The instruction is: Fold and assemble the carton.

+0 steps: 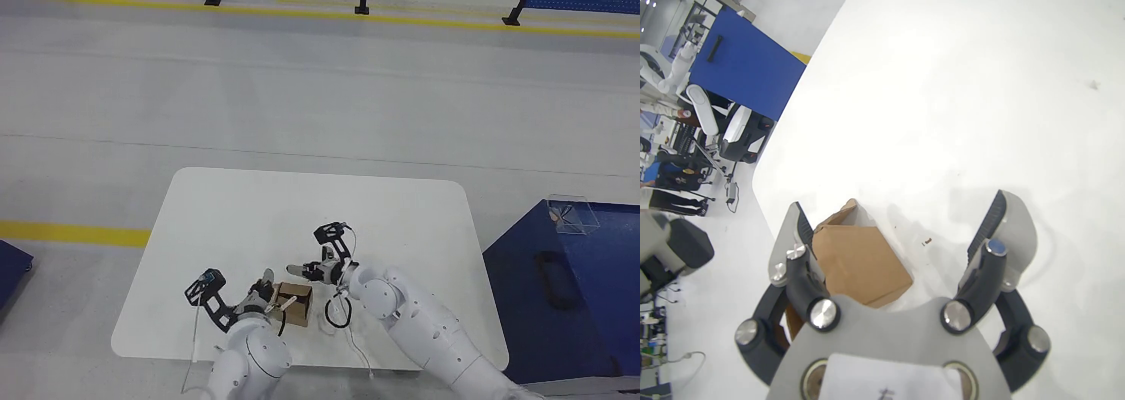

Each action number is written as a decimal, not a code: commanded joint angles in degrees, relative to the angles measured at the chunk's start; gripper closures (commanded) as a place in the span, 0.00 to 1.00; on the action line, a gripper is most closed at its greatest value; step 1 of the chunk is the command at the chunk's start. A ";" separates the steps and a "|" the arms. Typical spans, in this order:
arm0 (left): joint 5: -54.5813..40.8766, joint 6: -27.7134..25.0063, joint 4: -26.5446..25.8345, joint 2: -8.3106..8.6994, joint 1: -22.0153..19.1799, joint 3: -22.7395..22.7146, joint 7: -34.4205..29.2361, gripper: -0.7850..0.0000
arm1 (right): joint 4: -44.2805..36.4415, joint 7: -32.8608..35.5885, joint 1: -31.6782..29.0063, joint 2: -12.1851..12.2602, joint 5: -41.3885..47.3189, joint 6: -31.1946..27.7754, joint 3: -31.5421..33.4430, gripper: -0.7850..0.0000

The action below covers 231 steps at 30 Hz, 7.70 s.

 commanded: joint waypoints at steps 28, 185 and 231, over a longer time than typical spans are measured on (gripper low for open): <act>-0.25 -19.09 6.44 1.17 17.16 -1.90 17.54 0.00 | -13.11 -11.97 -13.10 3.51 -14.33 5.60 11.20 0.00; 57.55 -10.20 40.57 -0.05 -5.77 1.90 21.81 0.00 | -14.60 -14.52 -20.71 -2.32 -34.82 20.53 19.42 0.00; 19.80 -63.60 6.54 1.83 10.54 -4.05 8.50 0.00 | -19.36 -9.28 -22.59 -2.30 -29.75 19.81 23.80 0.00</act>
